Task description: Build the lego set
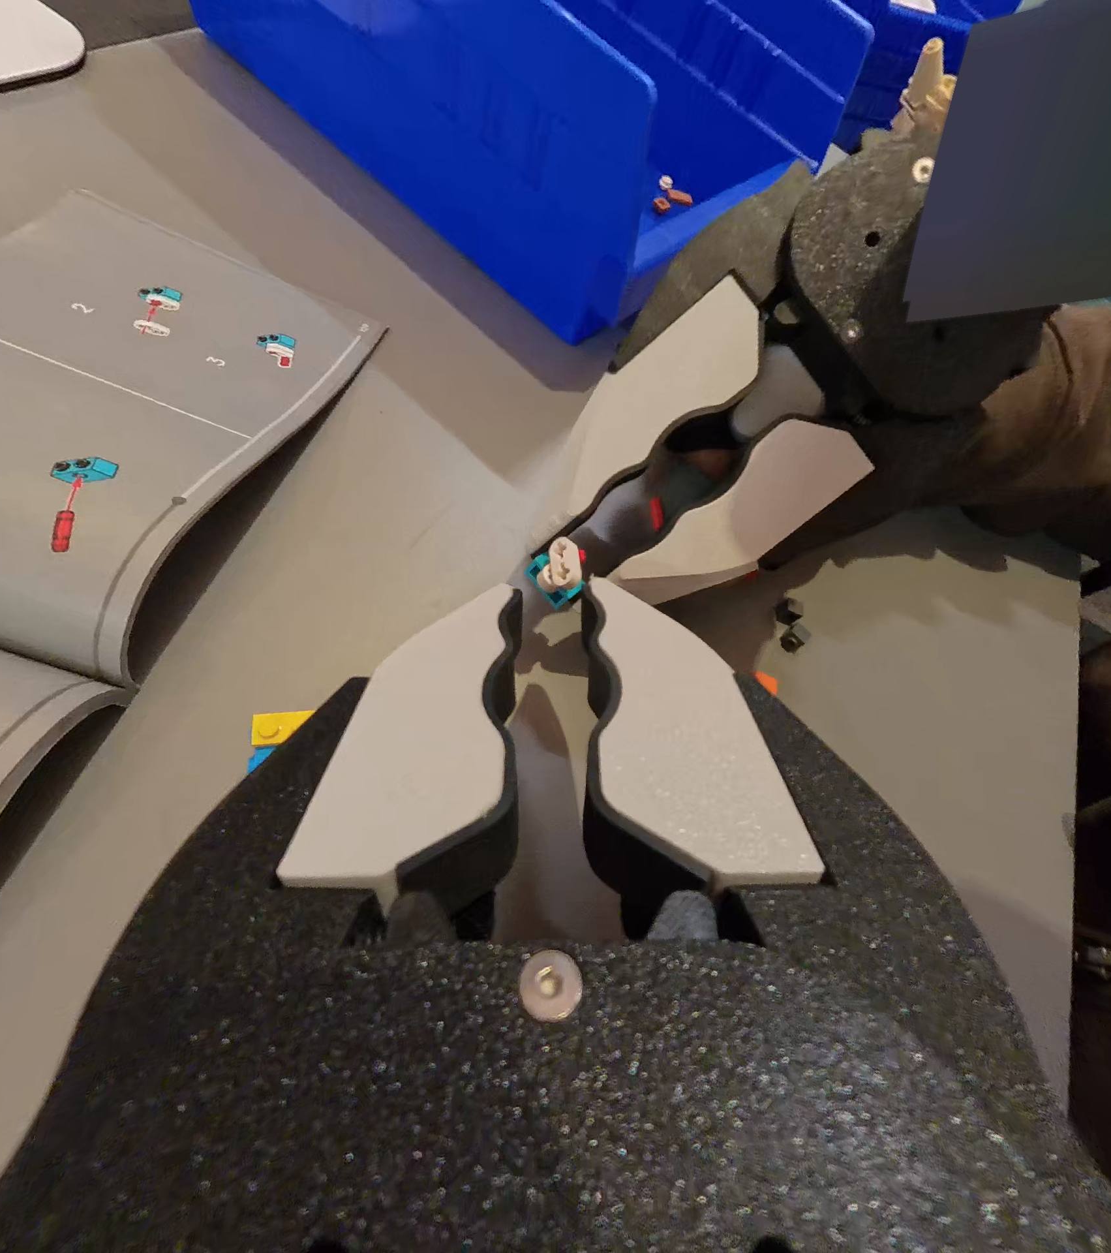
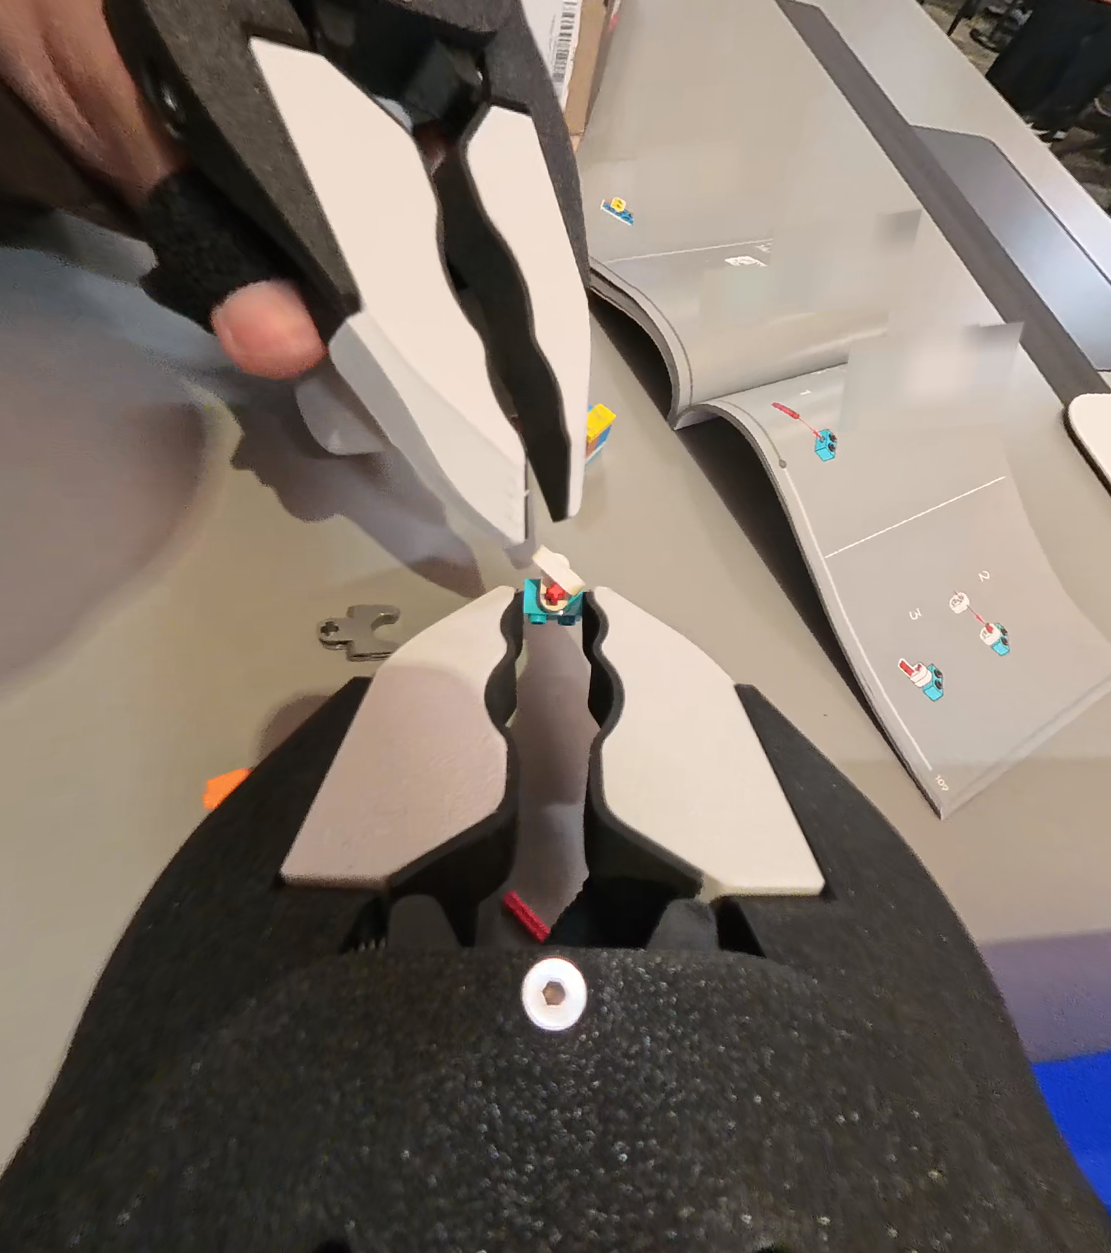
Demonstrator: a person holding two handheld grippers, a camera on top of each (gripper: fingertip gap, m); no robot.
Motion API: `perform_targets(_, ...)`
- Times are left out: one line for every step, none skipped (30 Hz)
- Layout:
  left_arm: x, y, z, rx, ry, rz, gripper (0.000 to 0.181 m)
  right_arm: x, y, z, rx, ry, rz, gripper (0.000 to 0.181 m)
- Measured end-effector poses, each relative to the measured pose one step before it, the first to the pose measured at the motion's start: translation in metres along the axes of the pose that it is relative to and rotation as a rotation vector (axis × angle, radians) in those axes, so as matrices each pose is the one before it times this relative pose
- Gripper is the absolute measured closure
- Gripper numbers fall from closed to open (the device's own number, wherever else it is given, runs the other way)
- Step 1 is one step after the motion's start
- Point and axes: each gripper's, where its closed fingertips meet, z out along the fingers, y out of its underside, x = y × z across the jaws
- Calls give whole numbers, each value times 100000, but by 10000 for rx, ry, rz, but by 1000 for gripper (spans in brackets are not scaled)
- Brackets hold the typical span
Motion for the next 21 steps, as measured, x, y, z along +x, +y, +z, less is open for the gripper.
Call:
perform_targets(-158, -57, 38, 69, -131, -64, 165, 90, 32, 24, -26, 85, -29, 165)
perform_targets(-101, -103, 24, 84, -96, -49, 165, 47, 18, 26, -21, 46, -17, 165)
perform_targets(-8, -102, 25, 80, -41, -34, 166, 17, -5, 18, -3, 34, -10, 165)
perform_targets(47, -78, 29, 70, -16, -44, 167, 7, -3, 11, -3, 26, -17, 165)
perform_targets(80, -56, 57, 51, -4, -27, 168, 10, 1, 8, -6, 28, -18, 165)
perform_targets(61, 36, 93, 0, -17, 13, 169, 11, -2, 10, -3, 28, -19, 165)
perform_targets(10, 88, 108, -31, -62, 43, 169, 13, 1, 7, -2, 25, -18, 165)
perform_targets(19, 123, 118, -42, -63, 62, 169, -1, 4, 5, -5, 15, -17, 165)
perform_targets(14, 122, 116, -55, -48, 54, 169, 4, 1, 7, -2, 21, -13, 165)
perform_targets(13, 74, 102, -26, -41, 41, 169, 8, -3, -3, 2, 12, -7, 165)
perform_targets(-39, 12, 74, 11, -65, 22, 170, 0, -3, -4, 5, 3, -3, 165)
perform_targets(-48, 10, 53, 8, -55, 33, 170, 15, -10, -6, 5, 5, 2, 165)
perform_targets(-19, 55, 49, -28, -29, 32, 170, 12, 2, -2, 2, 6, 5, 165)
perform_targets(-6, 10, 20, 3, -23, 31, 171, 4, 1, -1, 3, 1, 7, 165)
perform_targets(-3, -23, 2, 15, -37, 72, 171, 8, -11, -6, 9, -4, 7, 165)
perform_targets(-50, -35, -19, 5, -90, 137, 172, -12, -6, 2, 8, -13, 4, 165)
perform_targets(-93, -87, -39, 23, -133, 206, 171, -21, 6, -3, -4, -15, 1, 165)
perform_targets(-98, -86, -51, 22, -158, 254, 171, -19, 6, 13, -5, -11, -1, 165)
perform_targets(-80, -114, -61, 25, -146, 265, 170, -9, -8, 6, 3, -4, -6, 165)
perform_targets(18, -118, -57, 33, -73, 283, 170, -13, -5, 4, 0, -7, -7, 165)
perform_targets(32, -51, -40, 0, -57, 277, 169, -28, -3, -2, -2, -10, -10, 165)
